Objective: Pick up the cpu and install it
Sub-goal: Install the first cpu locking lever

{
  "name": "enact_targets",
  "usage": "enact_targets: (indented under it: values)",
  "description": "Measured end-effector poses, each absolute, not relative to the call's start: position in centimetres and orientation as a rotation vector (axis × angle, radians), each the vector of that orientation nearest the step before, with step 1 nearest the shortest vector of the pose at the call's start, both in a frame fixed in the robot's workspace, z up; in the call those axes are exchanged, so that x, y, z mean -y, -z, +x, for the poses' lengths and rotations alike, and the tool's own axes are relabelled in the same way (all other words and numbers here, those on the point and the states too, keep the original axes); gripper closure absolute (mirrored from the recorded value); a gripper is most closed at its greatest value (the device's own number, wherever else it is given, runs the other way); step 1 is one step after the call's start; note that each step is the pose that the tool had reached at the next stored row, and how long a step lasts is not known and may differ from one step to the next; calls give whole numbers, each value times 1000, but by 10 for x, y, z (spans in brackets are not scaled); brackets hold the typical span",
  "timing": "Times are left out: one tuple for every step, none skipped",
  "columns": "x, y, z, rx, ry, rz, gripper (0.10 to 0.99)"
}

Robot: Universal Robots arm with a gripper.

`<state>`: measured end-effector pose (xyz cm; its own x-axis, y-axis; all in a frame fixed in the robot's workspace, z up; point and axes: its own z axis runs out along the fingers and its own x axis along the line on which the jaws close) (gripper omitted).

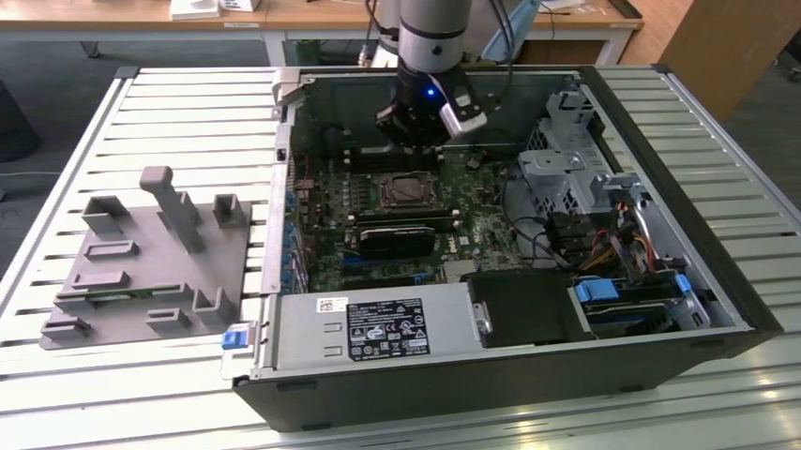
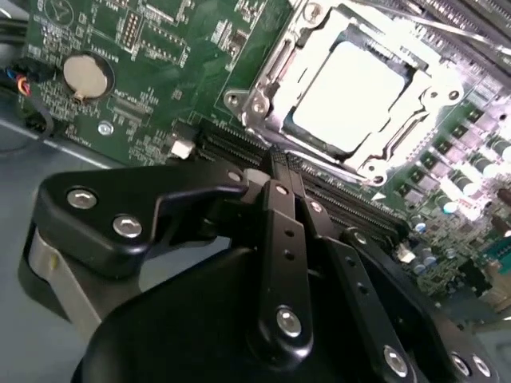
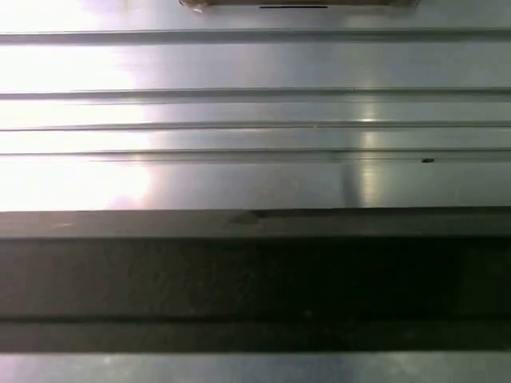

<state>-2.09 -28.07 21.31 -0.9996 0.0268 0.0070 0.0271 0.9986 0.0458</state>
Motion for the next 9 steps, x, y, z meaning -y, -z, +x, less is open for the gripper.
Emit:
enact_targets:
  values:
    - [282,-213,-21,3134,72,-42,980]
    - [283,-213,-21,3134,72,-42,980]
    - [284,-213,-21,3134,72,-42,980]
    - [284,-213,-21,3134,72,-42,980]
    - [285,-213,-21,3134,72,-42,980]
    - [285,-213,-21,3134,72,-42,980]
    - [285,-213,-21,3134,72,-42,980]
    - [286,-213,-21,3134,72,-42,980]
    - [286,-213,-21,3134,72,-43,980]
